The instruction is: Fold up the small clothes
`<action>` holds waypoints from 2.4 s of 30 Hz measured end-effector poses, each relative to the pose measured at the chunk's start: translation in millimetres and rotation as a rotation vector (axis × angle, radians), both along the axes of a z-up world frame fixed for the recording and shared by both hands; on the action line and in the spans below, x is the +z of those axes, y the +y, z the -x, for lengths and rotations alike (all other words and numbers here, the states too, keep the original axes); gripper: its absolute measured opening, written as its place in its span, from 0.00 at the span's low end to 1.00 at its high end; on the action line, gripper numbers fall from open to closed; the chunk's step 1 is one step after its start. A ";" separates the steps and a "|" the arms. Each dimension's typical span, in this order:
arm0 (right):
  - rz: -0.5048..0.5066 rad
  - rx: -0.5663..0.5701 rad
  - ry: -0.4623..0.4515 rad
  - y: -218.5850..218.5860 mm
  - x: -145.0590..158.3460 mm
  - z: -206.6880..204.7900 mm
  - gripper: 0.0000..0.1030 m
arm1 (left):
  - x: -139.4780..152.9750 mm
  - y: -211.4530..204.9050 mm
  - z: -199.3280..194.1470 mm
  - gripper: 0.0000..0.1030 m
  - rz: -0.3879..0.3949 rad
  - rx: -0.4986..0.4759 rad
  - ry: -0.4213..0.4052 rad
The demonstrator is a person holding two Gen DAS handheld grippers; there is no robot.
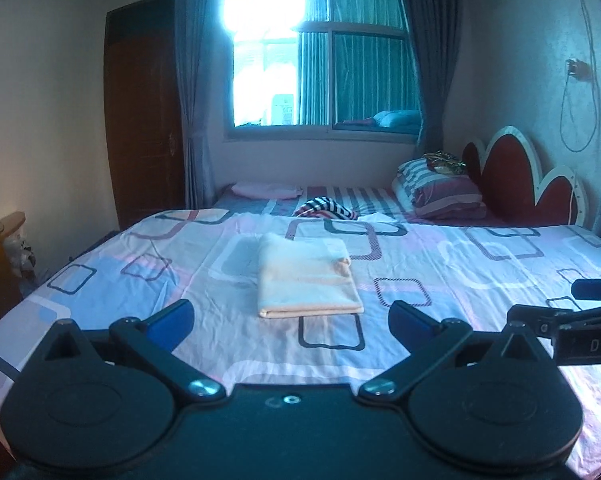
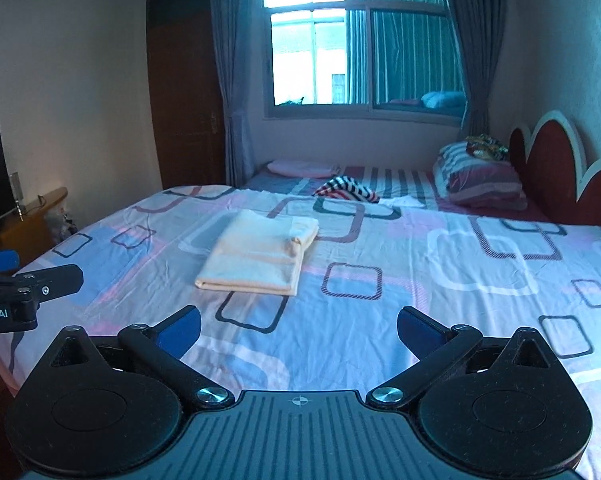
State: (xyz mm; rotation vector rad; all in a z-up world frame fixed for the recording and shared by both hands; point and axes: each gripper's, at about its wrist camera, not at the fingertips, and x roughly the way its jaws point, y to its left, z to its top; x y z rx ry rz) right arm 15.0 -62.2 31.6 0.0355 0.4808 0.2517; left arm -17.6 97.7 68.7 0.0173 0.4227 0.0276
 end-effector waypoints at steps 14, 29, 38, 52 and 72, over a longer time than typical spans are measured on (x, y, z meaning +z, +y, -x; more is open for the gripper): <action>-0.006 -0.006 -0.047 -11.9 17.6 25.6 1.00 | 9.4 -11.2 19.0 1.00 -0.003 -0.009 -0.030; -0.003 0.006 -0.060 -14.8 21.1 28.8 1.00 | 8.8 -11.8 18.5 0.99 -0.002 0.003 -0.030; 0.010 0.011 -0.065 -14.1 21.2 29.0 1.00 | 8.7 -13.4 18.9 0.99 -0.006 -0.002 -0.034; 0.008 -0.001 -0.065 -18.3 24.5 27.7 1.00 | 11.0 -13.5 19.5 0.99 -0.007 0.002 -0.046; 0.011 -0.013 -0.074 -22.5 28.3 31.7 1.00 | 12.4 -19.0 17.7 0.99 -0.015 -0.013 -0.050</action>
